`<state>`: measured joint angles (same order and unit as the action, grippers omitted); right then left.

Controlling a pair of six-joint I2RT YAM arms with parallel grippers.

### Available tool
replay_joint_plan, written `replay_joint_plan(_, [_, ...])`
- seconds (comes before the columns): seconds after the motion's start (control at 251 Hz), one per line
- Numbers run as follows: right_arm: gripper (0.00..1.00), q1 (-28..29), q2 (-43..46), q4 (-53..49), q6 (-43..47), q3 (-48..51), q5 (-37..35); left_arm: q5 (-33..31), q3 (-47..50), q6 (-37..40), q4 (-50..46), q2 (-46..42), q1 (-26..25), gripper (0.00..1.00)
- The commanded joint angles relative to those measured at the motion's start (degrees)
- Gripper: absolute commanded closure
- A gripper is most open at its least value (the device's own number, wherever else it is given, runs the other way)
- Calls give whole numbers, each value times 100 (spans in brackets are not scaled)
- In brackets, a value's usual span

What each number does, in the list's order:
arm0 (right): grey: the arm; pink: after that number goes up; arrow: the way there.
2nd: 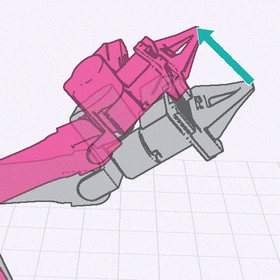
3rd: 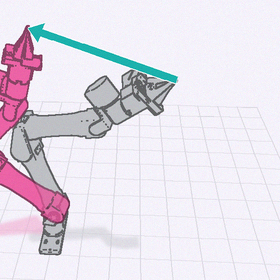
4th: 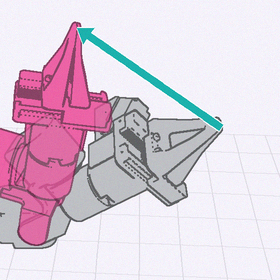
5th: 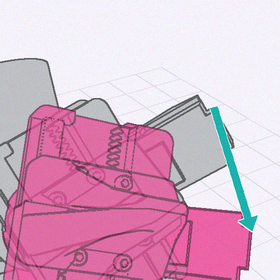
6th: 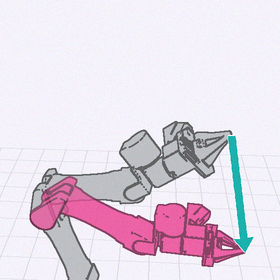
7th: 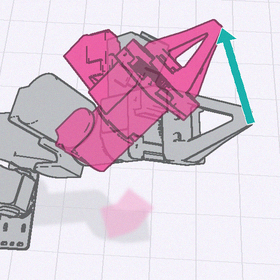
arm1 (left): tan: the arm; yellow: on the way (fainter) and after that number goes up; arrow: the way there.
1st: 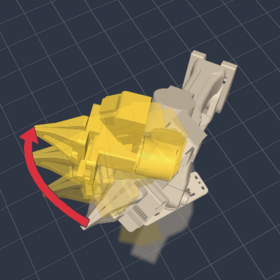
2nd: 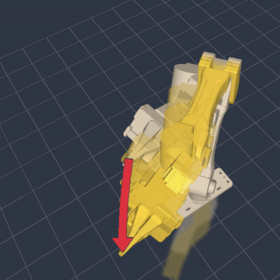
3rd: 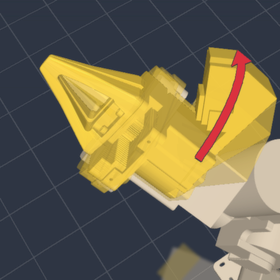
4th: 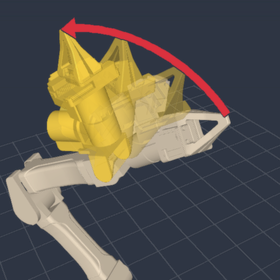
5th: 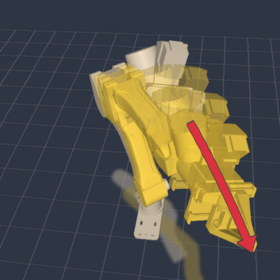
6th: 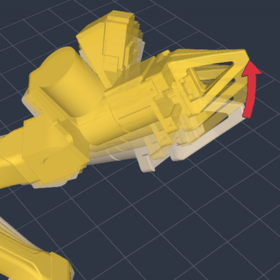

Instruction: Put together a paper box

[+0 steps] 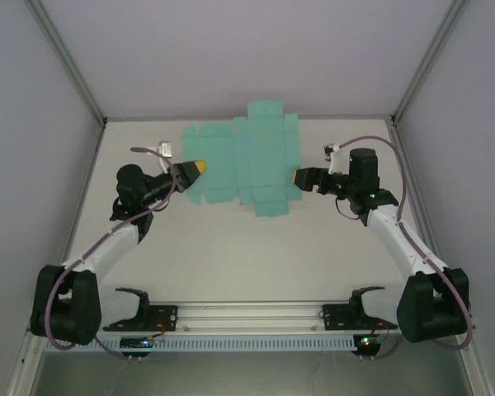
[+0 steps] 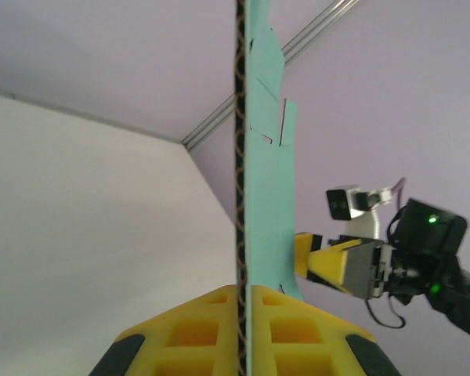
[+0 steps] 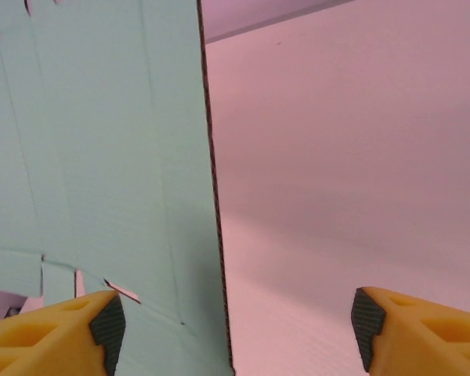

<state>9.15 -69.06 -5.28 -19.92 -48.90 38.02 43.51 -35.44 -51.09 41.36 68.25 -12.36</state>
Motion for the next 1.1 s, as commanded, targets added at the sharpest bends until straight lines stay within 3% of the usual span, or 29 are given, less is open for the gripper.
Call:
replay_joint_plan(0.0, [38,-9,-80,303,-212,-17,762,109,125,-377,701,-138,-34,100])
replay_joint_plan(0.184, [60,-14,-98,804,-239,17,946,71,107,-216,285,-320,-28,100])
replay_joint_plan(0.311, [85,-20,-151,921,-241,-32,1143,9,215,-202,284,-401,-30,100])
replay_joint_plan(0.419, [99,6,-155,1062,-206,-59,1198,-78,275,-102,155,-463,-30,99])
replay_joint_plan(0.439, [100,8,-147,1055,-192,-65,1195,-91,271,-74,101,-476,-32,94])
replay_joint_plan(0.463, [100,2,-143,1039,-164,-63,1183,-111,262,-24,-36,-499,-23,80])
replay_joint_plan(0.523, [100,11,-128,889,-54,-71,1166,-318,186,295,-829,-622,-8,18])
replay_joint_plan(0.539, [100,17,-126,814,7,-87,1152,-433,135,438,-1130,-673,-12,4])
replay_joint_plan(0.551, [100,17,-126,750,55,-98,1124,-543,135,544,-1374,-712,-12,0])
replay_joint_plan(0.678, [100,32,-253,59,749,-219,732,-2522,-176,1590,-4047,-1088,-12,0])
replay_joint_plan(0.798, [100,130,-668,-552,1329,-407,566,-3702,-239,2293,-5267,-1005,102,0])
replay_joint_plan(0.934, [100,365,-1260,-1129,2148,-738,-415,-3242,-288,2381,-5514,-778,304,0])
replay_joint_plan(1.097, [100,996,-1890,-1142,3288,-1044,-2520,-1895,-259,2218,-4498,-592,304,1])
